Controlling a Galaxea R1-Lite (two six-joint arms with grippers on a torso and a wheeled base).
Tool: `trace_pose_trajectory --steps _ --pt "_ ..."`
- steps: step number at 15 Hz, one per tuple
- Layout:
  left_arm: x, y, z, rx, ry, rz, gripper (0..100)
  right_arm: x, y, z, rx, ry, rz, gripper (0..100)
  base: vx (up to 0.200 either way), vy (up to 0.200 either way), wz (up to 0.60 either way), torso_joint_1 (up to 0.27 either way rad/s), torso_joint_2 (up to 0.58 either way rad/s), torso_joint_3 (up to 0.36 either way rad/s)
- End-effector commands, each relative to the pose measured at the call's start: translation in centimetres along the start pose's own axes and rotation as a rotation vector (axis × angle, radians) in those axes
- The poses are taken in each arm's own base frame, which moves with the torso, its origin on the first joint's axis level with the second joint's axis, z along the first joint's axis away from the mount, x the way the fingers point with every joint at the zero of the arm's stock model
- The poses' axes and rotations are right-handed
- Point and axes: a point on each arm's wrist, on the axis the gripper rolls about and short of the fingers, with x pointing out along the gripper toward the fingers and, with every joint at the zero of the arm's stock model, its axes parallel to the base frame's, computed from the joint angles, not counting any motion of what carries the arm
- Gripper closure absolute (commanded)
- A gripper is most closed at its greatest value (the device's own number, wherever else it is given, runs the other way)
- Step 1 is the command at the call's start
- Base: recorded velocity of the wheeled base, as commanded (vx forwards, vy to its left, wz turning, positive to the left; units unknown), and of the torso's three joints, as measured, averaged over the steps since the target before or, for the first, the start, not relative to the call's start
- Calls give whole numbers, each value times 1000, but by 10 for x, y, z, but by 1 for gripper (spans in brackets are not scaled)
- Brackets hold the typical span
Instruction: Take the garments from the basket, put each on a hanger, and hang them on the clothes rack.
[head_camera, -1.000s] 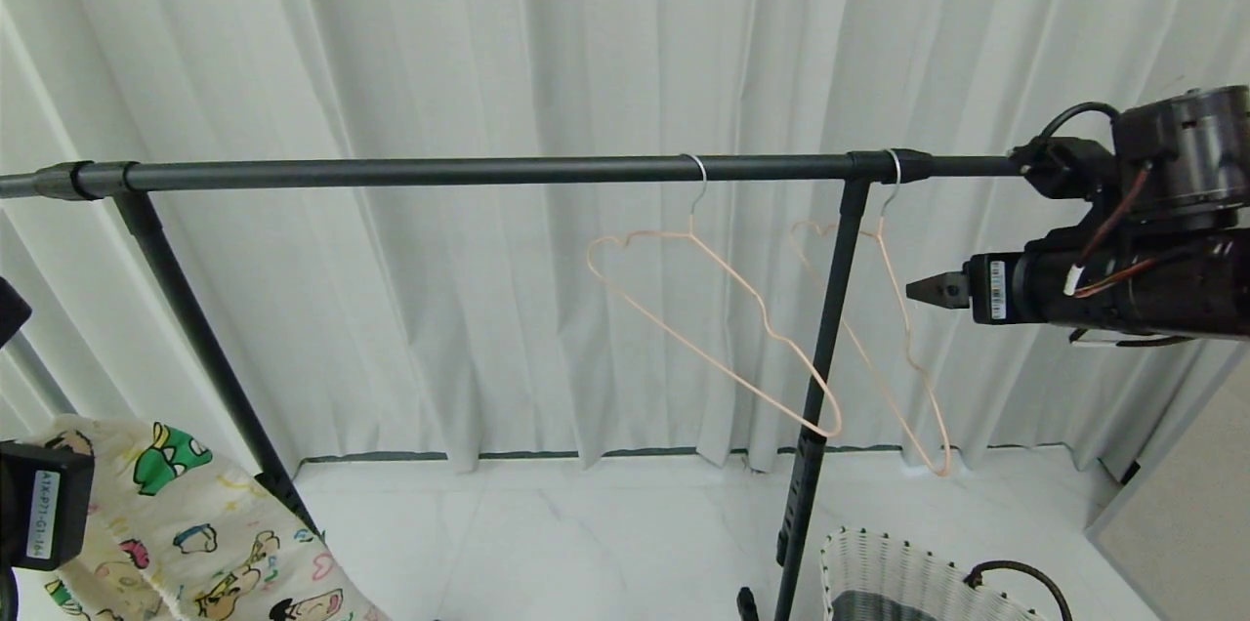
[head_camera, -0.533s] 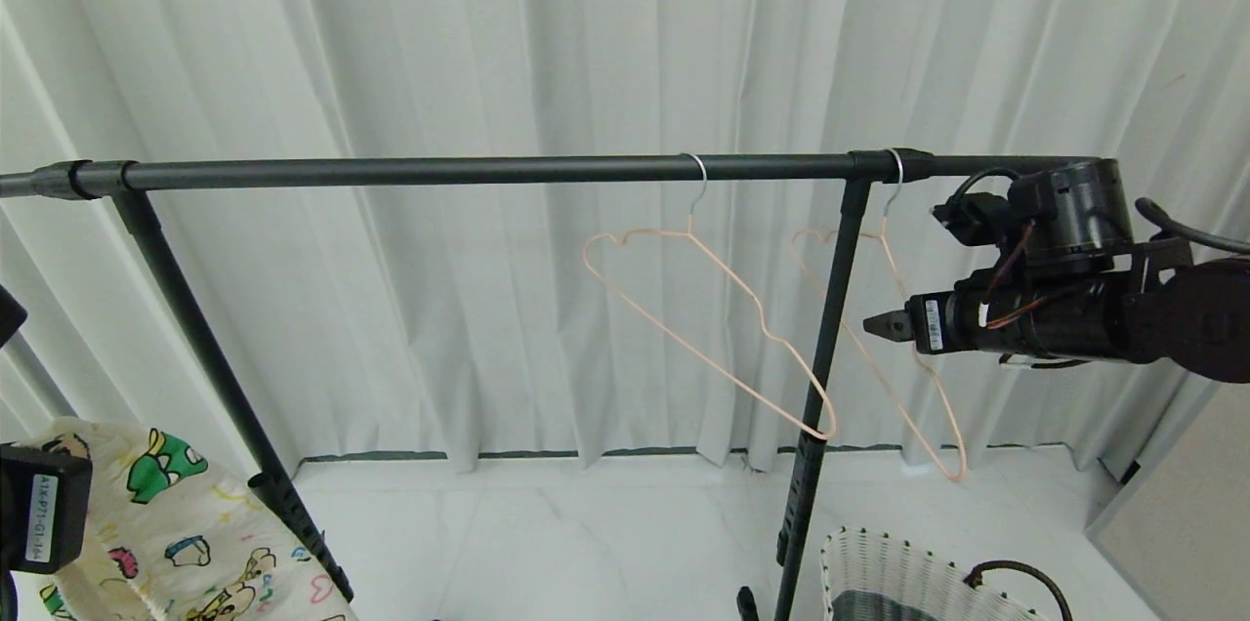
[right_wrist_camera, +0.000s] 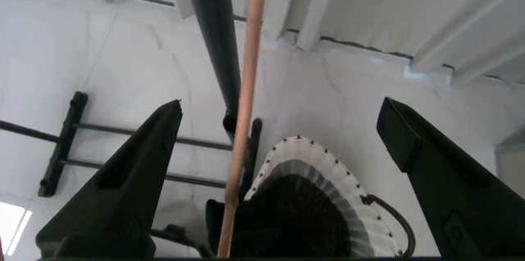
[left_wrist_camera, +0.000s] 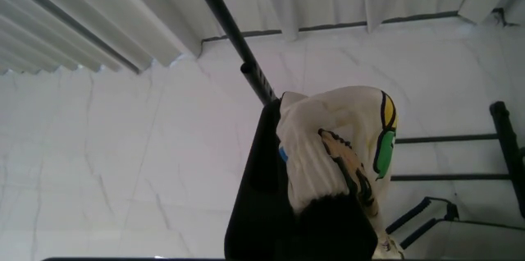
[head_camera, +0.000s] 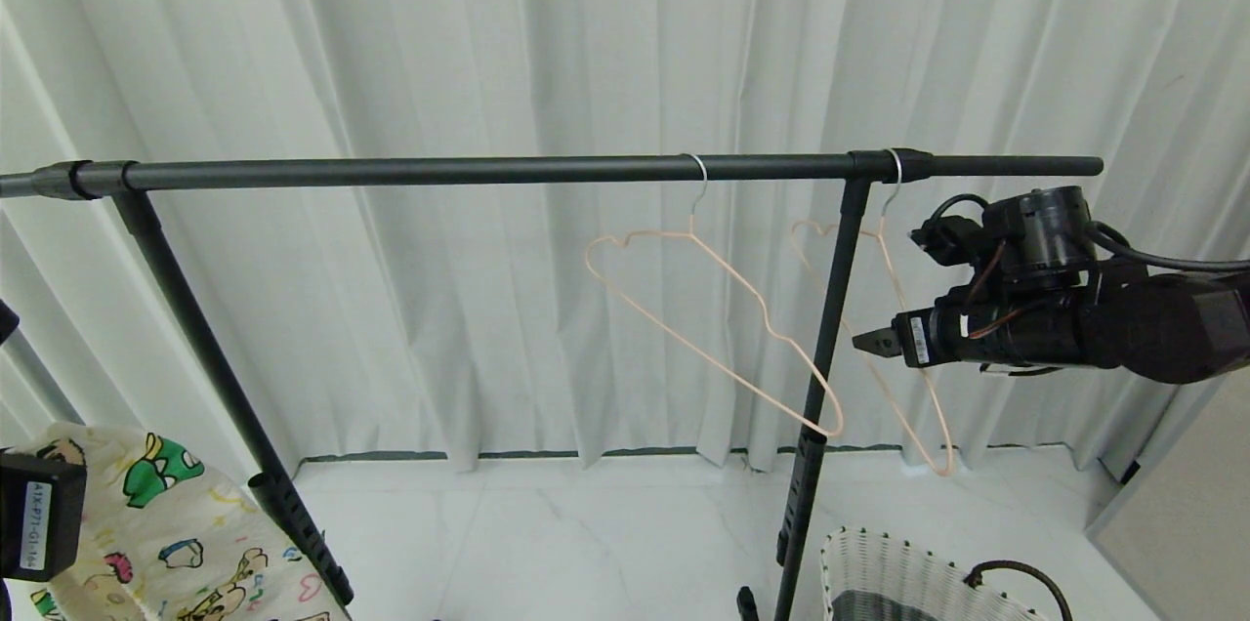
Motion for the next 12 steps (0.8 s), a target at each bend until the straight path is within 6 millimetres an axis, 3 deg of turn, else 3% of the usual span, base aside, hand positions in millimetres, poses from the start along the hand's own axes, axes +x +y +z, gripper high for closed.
trace_pose_trajectory --steps 1,2,6,12 --pt "1 -1 -1 2 5 -2 100 3 1 -2 1 11 2 0 0 0 0 0 0 0" --pt "1 -1 -1 2 5 -2 100 5 1 -3 3 15 2 100 0 0 0 0 0 0" --pt "1 -1 -2 3 8 -3 100 2 1 -1 2 6 2 100 0 0 0 0 0 0" --pt "1 -1 -3 3 11 -2 100 -24 4 8 1 -57 4 100 0 0 0 0 0 0"
